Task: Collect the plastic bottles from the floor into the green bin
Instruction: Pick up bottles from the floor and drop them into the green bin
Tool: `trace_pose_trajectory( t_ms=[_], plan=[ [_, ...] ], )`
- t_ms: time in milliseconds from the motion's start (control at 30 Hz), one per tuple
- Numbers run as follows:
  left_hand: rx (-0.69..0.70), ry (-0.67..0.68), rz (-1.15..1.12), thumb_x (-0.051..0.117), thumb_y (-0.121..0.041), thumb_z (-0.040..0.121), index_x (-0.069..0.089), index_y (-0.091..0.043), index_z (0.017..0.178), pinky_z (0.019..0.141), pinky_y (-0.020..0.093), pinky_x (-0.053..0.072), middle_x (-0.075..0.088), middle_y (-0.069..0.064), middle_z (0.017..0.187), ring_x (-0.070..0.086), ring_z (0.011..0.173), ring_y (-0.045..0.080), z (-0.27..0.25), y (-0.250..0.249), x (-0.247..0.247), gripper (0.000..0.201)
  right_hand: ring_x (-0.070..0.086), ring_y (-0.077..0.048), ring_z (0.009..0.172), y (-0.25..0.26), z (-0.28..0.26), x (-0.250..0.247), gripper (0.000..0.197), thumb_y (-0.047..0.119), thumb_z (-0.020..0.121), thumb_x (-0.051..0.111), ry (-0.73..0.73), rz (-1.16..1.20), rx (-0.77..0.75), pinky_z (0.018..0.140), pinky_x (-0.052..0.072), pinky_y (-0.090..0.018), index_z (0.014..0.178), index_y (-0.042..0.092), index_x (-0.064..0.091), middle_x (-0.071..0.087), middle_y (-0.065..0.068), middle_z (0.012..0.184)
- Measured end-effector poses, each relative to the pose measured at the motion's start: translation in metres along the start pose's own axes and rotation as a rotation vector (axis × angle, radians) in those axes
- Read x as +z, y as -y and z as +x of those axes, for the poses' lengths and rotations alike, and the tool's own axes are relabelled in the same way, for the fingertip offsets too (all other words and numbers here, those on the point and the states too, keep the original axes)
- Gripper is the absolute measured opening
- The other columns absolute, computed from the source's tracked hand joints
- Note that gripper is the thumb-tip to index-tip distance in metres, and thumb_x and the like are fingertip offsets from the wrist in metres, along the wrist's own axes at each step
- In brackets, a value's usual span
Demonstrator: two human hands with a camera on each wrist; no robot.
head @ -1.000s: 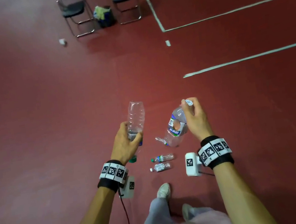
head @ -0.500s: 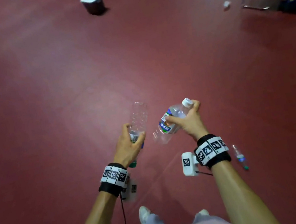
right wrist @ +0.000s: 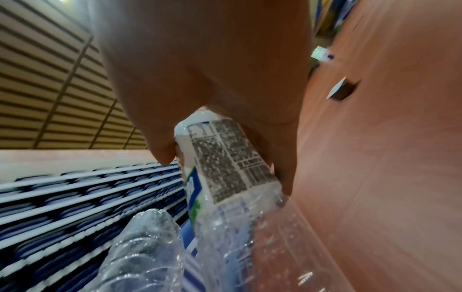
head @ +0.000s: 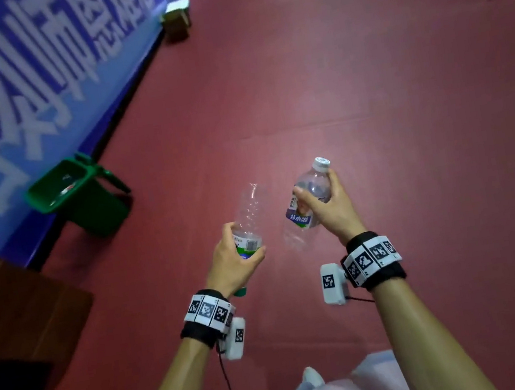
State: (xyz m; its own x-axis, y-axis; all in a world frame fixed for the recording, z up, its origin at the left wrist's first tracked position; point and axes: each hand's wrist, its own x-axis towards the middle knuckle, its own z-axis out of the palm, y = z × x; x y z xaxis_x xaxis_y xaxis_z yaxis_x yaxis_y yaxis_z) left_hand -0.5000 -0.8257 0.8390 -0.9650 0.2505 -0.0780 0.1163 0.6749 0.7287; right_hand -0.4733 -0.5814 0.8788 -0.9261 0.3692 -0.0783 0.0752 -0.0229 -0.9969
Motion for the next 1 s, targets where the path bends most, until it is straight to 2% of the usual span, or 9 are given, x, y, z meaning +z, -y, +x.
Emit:
trace_pose_trajectory(
  t_ms=[133,200,267,333,400,500,633,867,1000],
  plan=[
    [-0.185,-0.193,-0.064,0.078,-0.055,0.079,0.035,-0.032,0.133,0.080,0.035,0.059,0.067,-0.005,0.103,0.068,0.086,0.012,-0.003,0.076,-0.075,0.073,0.072,-0.011,0.102,0.005,0.033,0.121,0.071,0.031,0.081,0.085,0.232,-0.021,0.019,0.096,0.058,-0.039,0.135,0.027,0.038,0.068,-0.001,0.120],
    [-0.263,-0.285,-0.110,0.076,-0.057,0.078,0.035,-0.034,0.132,0.078,0.034,0.060,0.067,-0.005,0.107,0.069,0.088,0.012,-0.006,0.112,-0.102,0.072,0.072,-0.007,0.094,0.002,0.047,0.175,0.082,0.019,0.078,0.088,0.339,-0.064,0.034,0.085,0.061,-0.030,0.136,0.022,0.030,0.064,-0.002,0.120],
    [-0.328,-0.354,-0.148,0.077,-0.045,0.081,0.037,-0.033,0.128,0.075,0.031,0.060,0.067,-0.002,0.110,0.070,0.087,0.011,-0.008,0.144,-0.123,0.063,0.072,-0.007,0.089,-0.007,0.061,0.225,0.086,0.009,0.075,0.089,0.415,-0.114,0.043,0.074,0.060,-0.023,0.133,0.021,0.026,0.061,-0.003,0.121],
    [-0.392,-0.403,-0.179,0.076,-0.033,0.081,0.037,-0.033,0.126,0.078,0.033,0.060,0.066,0.000,0.113,0.070,0.088,0.012,-0.005,0.171,-0.140,0.060,0.072,-0.014,0.092,-0.021,0.077,0.271,0.088,0.007,0.072,0.090,0.472,-0.147,0.062,0.072,0.060,-0.025,0.130,0.023,0.026,0.059,-0.007,0.122],
    [-0.455,-0.421,-0.189,0.075,-0.032,0.078,0.036,-0.034,0.128,0.084,0.037,0.060,0.063,-0.001,0.115,0.069,0.092,0.013,0.004,0.195,-0.157,0.063,0.073,-0.020,0.093,-0.031,0.096,0.314,0.087,0.010,0.070,0.091,0.532,-0.170,0.083,0.074,0.063,-0.033,0.126,0.024,0.027,0.059,-0.011,0.122],
    [-0.526,-0.473,-0.157,0.077,-0.042,0.075,0.040,-0.032,0.130,0.088,0.034,0.057,0.059,-0.006,0.116,0.064,0.100,0.011,0.034,0.226,-0.183,0.067,0.075,-0.024,0.090,-0.040,0.137,0.376,0.085,0.012,0.069,0.092,0.626,-0.182,0.112,0.077,0.064,-0.041,0.126,0.019,0.029,0.061,-0.012,0.117],
    [-0.593,-0.558,-0.053,0.083,-0.042,0.074,0.050,-0.024,0.124,0.090,0.032,0.053,0.052,-0.008,0.111,0.056,0.101,0.012,0.090,0.258,-0.225,0.063,0.074,-0.021,0.094,-0.035,0.209,0.462,0.083,0.022,0.070,0.093,0.734,-0.175,0.114,0.079,0.064,-0.041,0.129,0.015,0.035,0.067,-0.010,0.115],
    [-0.673,-0.683,-0.070,0.083,-0.031,0.072,0.046,-0.033,0.108,0.069,0.034,0.059,0.067,-0.008,0.090,0.067,0.076,0.008,0.197,0.291,-0.322,0.051,0.071,-0.007,0.088,0.015,0.328,0.607,0.053,0.025,0.083,0.083,0.819,-0.009,0.036,0.075,0.059,-0.026,0.126,0.023,0.051,0.072,-0.001,0.106],
    [-0.698,-0.704,-0.079,0.085,-0.035,0.076,0.043,-0.033,0.115,0.064,0.024,0.055,0.068,-0.009,0.092,0.068,0.074,0.003,0.240,0.308,-0.360,0.057,0.072,-0.020,0.099,0.016,0.364,0.659,0.053,0.031,0.083,0.083,0.877,-0.002,0.063,0.085,0.062,-0.039,0.124,0.028,0.051,0.073,-0.002,0.108]
  ],
)
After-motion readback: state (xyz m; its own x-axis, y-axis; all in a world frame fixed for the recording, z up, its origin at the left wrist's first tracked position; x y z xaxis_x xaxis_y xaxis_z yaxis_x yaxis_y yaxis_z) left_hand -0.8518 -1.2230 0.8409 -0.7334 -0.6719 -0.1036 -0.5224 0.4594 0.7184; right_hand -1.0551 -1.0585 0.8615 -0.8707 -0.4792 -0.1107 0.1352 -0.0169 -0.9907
